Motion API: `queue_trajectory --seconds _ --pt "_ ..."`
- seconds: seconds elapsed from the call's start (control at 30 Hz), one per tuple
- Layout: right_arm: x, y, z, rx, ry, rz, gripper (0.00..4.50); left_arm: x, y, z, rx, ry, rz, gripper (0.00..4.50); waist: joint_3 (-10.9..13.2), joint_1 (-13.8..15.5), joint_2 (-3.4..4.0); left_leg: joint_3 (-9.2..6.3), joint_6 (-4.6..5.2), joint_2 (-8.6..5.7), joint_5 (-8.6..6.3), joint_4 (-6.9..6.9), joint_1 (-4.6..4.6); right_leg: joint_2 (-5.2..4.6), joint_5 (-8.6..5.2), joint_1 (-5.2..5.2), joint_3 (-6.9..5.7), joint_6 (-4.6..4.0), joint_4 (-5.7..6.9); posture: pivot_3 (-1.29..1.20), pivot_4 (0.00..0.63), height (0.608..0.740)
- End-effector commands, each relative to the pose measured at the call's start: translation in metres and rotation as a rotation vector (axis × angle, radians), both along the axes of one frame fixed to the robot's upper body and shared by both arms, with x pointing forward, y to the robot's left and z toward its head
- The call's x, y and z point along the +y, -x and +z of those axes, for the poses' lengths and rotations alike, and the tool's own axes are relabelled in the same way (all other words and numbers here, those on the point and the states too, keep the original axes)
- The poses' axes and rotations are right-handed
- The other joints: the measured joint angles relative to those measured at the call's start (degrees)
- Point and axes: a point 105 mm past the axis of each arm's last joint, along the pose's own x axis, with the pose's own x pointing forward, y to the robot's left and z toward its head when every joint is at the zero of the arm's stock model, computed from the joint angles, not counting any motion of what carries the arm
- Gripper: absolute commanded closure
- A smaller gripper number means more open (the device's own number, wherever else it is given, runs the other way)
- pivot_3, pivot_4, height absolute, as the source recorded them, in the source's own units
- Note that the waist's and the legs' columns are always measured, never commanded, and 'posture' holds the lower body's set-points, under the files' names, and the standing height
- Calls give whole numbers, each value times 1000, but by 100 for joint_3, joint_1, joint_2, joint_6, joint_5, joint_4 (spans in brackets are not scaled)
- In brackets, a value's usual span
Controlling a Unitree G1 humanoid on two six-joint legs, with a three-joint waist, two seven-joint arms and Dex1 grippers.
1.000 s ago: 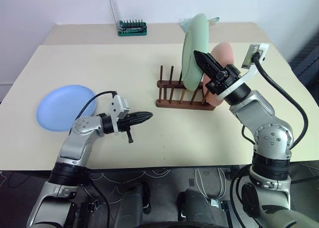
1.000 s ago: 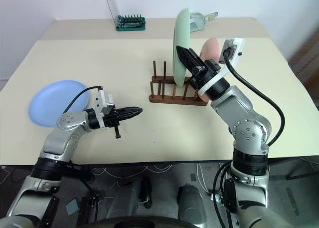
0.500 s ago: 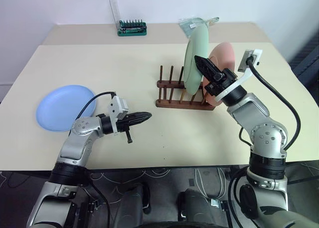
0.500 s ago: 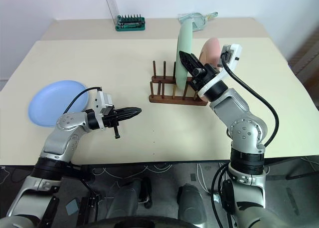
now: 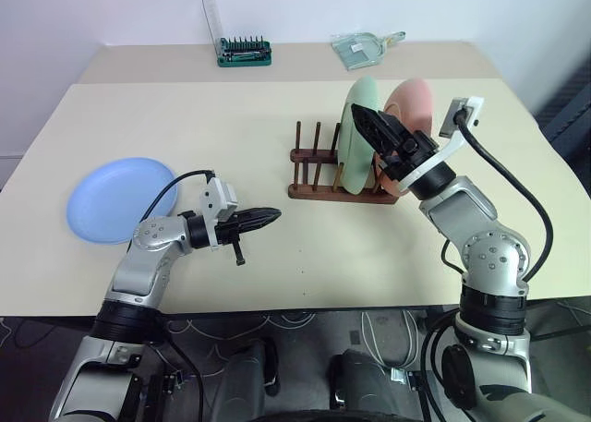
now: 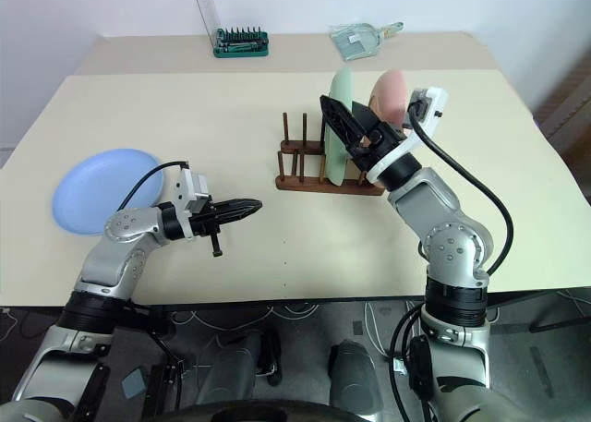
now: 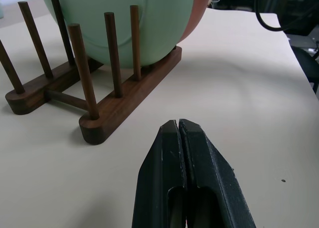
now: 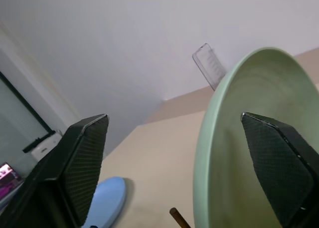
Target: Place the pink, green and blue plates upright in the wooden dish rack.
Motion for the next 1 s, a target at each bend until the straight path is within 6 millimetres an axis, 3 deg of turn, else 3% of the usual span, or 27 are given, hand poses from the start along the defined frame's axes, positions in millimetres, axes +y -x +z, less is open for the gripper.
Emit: queue_trajectory --seconds 0.03,0.33,0.43,0.47,0.53,0.6,0.77,0.9,1.0 --pt "7 14 35 -164 81 9 73 2 0 10 -43 0 0 4500 0 -1 0 1 0 0 0 0 0 0 0 -1 1 0 0 0 150 736" --pt "15 25 68 -358 281 -11 73 3 -4 17 -79 5 36 4500 0 2 0 2 -1 0 0 -4 -1 -1 0 -4 2 0 -2 0 150 736" --pt "25 33 71 -468 493 1 73 14 -14 21 -106 -29 129 4500 1 5 0 3 -1 -1 0 -3 -4 -2 0 -8 2 0 -2 0 150 736" --pt "30 35 69 -498 568 12 18 21 -21 22 -78 -21 189 4247 2 4 0 3 -1 0 0 -3 -4 -1 0 -10 2 0 -2 0 150 736" --pt "41 35 63 -543 667 43 0 47 -43 35 -92 24 389 3640 2 3 -1 3 -1 1 1 -6 -3 0 0 -11 2 0 -2 0 150 736" --pt "52 33 57 -567 715 73 0 74 -57 52 -140 42 574 2658 3 -26 -7 3 0 5 1 -5 -2 2 0 -12 2 -1 2 0 150 736" --pt "71 29 42 -603 790 134 0 136 -62 89 -183 72 912 118 6 -18 -13 6 -4 2 3 -7 -3 0 0 -13 2 0 5 0 150 736" --pt "79 24 35 -606 786 172 0 212 -50 94 -87 73 1282 16 12 -13 -23 6 -5 2 4 -5 -3 0 -1 -13 1 1 5 0 150 736" --pt "82 20 30 -598 771 192 0 244 -30 80 67 81 1416 16 15 -18 -30 6 -7 2 5 -6 -3 2 -1 -15 1 1 6 0 150 736"
